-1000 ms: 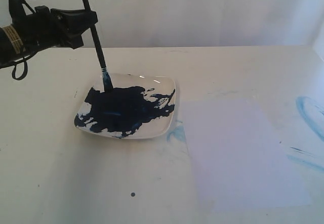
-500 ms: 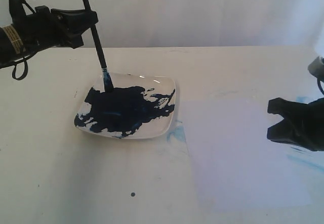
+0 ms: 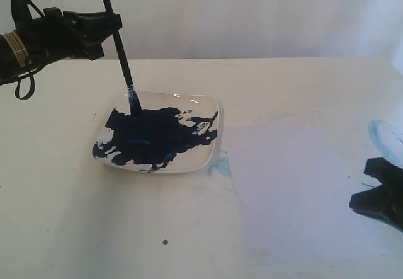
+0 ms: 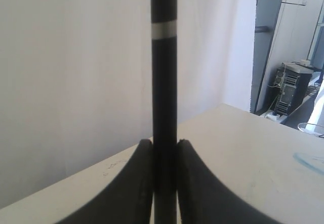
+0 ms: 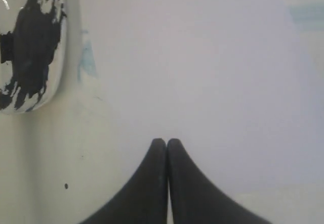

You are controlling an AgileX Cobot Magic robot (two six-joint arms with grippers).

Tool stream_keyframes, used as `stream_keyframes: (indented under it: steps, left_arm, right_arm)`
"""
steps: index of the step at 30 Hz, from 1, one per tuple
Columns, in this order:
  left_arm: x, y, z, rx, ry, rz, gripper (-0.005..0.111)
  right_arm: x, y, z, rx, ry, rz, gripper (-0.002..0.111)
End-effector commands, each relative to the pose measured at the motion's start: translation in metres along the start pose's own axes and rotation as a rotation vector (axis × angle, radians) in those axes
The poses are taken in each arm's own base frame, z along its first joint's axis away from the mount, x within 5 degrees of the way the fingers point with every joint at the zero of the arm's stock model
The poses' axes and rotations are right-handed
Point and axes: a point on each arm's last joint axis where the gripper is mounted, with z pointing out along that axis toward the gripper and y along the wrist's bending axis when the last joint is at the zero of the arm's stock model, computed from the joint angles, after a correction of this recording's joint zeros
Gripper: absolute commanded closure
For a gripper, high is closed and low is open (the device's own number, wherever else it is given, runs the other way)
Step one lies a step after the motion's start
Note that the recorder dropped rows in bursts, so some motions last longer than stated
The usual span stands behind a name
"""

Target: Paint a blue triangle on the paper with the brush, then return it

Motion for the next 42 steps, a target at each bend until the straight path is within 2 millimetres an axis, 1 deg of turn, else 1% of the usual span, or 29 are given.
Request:
stream_keyframes:
  steps: [1,3,7,11,13,19,23,30,42]
  left_arm:
    - [-0.005,-0.003,-0.002,0.014,-0.018,-0.009,0.107]
    - [-0.005,-0.003,-0.002,0.014,-0.018,-0.017,0.107]
    - [-0.005,-0.003,-0.002,0.013,-0.020,-0.018,0.107]
    - [-0.005,-0.003,-0.002,0.011,-0.021,-0.017,0.107]
    - [-0.005,-0.003,-0.002,0.011,-0.021,-0.017,0.107]
    - [-0.005,-0.003,-0.002,0.011,-0.021,-0.017,0.107]
    - [-0.005,-0.003,-0.002,0.011,-0.021,-0.010,0.107]
    - [-0.005,-0.003,-0.002,0.011,-0.021,-0.003,0.107]
    - [-0.005,-0.003,-0.002,0.011,-0.021,-0.002,0.107]
  right_arm:
    - [0.012,-0.017,0.004,0.096,-0.037,0.041,0.108]
    - [0.015,-0.021,0.004,0.122,-0.042,0.054,0.108]
    - [0.014,-0.026,0.004,0.170,-0.072,0.058,0.108]
    - [0.023,-0.035,0.005,0.226,-0.088,0.097,0.108]
    - [0.022,-0.037,0.005,0.239,-0.105,0.089,0.108]
    - [0.021,-0.038,0.005,0.245,-0.119,0.095,0.108]
    - [0.021,-0.038,0.008,0.229,-0.110,0.094,0.108]
    - [0.021,-0.045,0.016,0.240,-0.079,0.120,0.108]
    - [0.022,-0.047,0.019,0.235,-0.071,0.121,0.108]
